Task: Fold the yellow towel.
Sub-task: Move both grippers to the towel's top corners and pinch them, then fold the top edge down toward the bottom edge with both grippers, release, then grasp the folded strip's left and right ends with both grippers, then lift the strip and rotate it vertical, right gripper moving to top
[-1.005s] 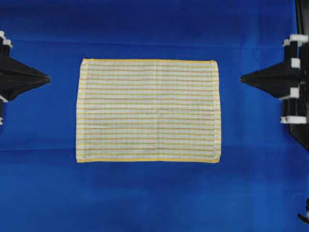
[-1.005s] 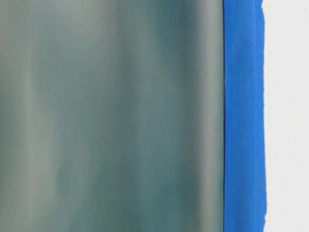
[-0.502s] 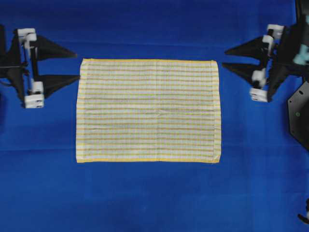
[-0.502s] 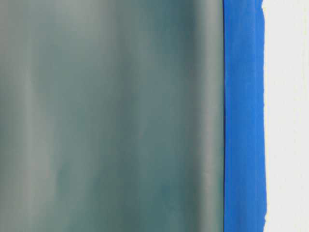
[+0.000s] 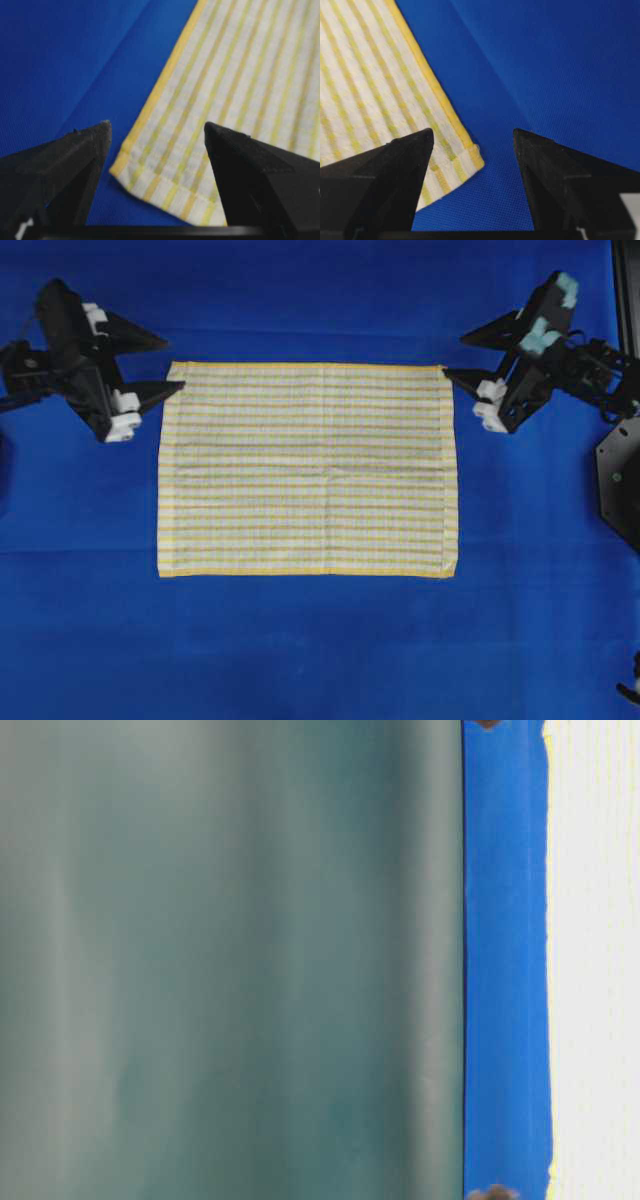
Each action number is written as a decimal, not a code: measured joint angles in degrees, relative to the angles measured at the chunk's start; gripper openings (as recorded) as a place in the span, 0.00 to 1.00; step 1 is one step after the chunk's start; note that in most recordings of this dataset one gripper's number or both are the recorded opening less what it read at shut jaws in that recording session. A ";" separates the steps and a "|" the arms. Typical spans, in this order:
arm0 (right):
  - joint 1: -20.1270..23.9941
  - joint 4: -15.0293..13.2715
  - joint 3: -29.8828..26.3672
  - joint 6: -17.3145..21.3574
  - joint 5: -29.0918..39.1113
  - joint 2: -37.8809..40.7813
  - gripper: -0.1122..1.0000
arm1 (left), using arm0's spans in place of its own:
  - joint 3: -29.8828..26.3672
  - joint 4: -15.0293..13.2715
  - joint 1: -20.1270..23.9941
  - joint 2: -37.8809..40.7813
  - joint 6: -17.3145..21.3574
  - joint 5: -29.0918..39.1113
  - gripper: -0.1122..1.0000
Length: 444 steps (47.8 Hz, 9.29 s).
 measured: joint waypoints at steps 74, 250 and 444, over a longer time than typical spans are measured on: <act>-0.53 1.93 -4.31 -1.85 3.43 2.99 0.14 | -3.87 0.00 3.16 2.64 0.88 7.56 0.15; 22.50 8.96 -1.93 5.80 13.89 2.64 0.23 | -6.50 -0.44 -17.49 1.67 -6.94 27.42 0.18; -4.22 -12.92 -44.47 3.87 27.60 22.59 0.13 | -30.15 -8.44 -33.40 14.24 -8.00 9.14 0.12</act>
